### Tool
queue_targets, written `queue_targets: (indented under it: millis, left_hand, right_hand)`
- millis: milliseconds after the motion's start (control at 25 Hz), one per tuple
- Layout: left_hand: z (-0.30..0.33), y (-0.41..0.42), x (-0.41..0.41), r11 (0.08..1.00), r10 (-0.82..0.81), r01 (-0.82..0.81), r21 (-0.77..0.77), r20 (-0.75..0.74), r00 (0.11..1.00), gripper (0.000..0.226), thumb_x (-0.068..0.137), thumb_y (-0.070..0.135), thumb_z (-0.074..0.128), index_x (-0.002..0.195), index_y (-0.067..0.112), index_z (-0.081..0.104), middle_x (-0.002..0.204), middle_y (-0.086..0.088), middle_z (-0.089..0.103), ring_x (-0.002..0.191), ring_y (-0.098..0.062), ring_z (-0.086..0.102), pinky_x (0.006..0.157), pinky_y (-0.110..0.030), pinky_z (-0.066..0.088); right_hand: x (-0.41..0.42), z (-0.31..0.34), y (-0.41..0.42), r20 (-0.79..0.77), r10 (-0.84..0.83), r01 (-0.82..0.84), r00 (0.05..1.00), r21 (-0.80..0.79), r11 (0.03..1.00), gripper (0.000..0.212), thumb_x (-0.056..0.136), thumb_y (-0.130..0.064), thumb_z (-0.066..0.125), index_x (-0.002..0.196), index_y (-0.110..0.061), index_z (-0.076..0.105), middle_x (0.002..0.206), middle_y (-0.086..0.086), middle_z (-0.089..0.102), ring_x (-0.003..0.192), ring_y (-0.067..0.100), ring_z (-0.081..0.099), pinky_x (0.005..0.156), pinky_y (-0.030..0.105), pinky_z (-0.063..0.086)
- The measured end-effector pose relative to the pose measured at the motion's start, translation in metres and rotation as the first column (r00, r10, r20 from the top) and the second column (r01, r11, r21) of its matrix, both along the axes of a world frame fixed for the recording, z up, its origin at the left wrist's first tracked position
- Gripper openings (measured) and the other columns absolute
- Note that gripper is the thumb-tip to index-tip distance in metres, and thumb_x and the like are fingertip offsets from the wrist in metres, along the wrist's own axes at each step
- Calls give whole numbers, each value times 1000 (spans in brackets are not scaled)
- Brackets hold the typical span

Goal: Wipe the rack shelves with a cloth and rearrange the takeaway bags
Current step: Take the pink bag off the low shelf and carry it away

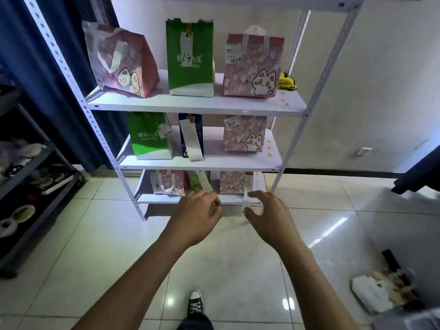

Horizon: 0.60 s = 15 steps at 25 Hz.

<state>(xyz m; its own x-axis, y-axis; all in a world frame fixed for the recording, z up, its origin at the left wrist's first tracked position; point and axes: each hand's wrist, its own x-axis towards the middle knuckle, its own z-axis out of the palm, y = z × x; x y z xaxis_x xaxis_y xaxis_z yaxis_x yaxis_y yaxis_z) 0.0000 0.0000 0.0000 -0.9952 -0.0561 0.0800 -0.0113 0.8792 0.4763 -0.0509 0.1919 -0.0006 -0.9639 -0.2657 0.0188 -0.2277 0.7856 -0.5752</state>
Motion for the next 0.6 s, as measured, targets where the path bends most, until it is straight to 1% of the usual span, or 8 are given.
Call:
queue_targets:
  millis: [80, 240, 440, 600]
  left_hand:
    - [-11, 1, -17, 999, -2, 1, 41, 6, 1000, 15, 96, 32, 53, 101, 22, 64, 107, 4, 63, 102, -21, 53, 89, -39, 46]
    - [-34, -3, -63, 998, -24, 21, 53, 59, 998, 17, 96, 30, 53, 103, 20, 64, 109, 1, 63, 104, -23, 54, 92, -41, 45]
    - [-52, -3, -130, 985, -45, 37, 169, 43, 998, 16, 97, 29, 53, 104, 20, 64, 108, -1, 65, 102, -24, 57, 89, -42, 48]
    - [-72, -4, -180, 982, -81, 70, 176, 57, 995, 18, 97, 27, 54, 108, 18, 65, 110, -2, 66, 103, -24, 58, 89, -41, 49]
  right_hand:
    - [-16, -8, 1, 13, -21, 20, 1000, 16, 1000, 45, 91, -35, 67, 135, -30, 59, 136, -1, 60, 121, 25, 57, 101, 41, 49]
    - [-55, -28, -1, 89, -50, 46, 995, 43, 998, 42, 91, -33, 67, 133, -29, 60, 134, 0, 61, 122, 25, 58, 102, 43, 50]
    - [-108, -41, -6, 91, -84, 76, 992, 85, 993, 38, 93, -32, 64, 131, -30, 61, 131, 1, 63, 117, 23, 60, 98, 40, 51]
    - [-147, -55, -9, 93, -126, 120, 988, 69, 990, 36, 93, -31, 63, 129, -30, 62, 129, -2, 63, 115, 20, 61, 97, 37, 51]
